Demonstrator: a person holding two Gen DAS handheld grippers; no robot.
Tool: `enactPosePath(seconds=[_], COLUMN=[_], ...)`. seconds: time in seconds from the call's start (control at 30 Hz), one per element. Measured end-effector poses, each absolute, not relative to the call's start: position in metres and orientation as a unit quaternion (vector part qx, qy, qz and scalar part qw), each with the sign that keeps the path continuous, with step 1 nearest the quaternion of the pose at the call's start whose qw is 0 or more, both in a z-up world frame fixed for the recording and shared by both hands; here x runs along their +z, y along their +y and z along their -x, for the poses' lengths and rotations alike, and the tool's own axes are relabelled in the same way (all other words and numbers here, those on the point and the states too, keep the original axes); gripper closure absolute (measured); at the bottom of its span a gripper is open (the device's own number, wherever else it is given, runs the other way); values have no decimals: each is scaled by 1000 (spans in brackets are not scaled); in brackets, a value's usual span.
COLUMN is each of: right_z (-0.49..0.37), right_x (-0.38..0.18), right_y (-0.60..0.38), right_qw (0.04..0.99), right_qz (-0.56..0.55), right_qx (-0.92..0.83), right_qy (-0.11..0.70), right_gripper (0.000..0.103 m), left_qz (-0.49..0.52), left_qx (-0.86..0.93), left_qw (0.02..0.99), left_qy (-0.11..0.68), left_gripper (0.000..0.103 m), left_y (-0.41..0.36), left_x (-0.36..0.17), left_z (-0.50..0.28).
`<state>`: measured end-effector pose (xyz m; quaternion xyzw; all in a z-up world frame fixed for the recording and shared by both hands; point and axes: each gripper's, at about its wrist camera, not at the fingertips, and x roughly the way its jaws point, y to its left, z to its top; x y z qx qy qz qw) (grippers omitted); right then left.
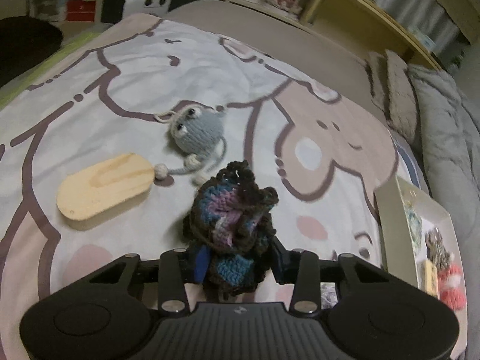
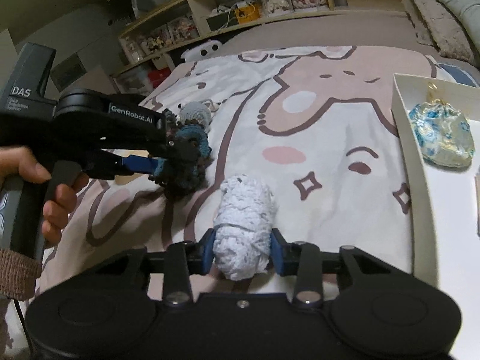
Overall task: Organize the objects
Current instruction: 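Grasp the dark crocheted pouch with the left tool while the right grasps the white lace bundle, then carry crocheted pouch and lace bundle into the white box with both tools and release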
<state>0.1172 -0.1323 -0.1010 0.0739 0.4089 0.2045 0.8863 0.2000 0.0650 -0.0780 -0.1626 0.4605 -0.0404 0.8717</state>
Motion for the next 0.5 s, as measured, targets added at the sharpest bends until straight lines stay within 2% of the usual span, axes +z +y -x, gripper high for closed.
enactPosePath(seconds=[0.4,0.5], right_z=[-91,-95], right_x=[-101,-103], right_y=[-137,-138], right_qw=[859,855], right_qz=[-60,-77], right_qx=[202,203], right_qy=[466,471], right_gripper=[65,60], left_qz=[133,126], left_qx=[-86,-83], left_qw=[863,859], left_qy=[481,490], left_gripper=[61,61], left_y=[43,40], left_x=[-73,-78], left_z=[-172,-169])
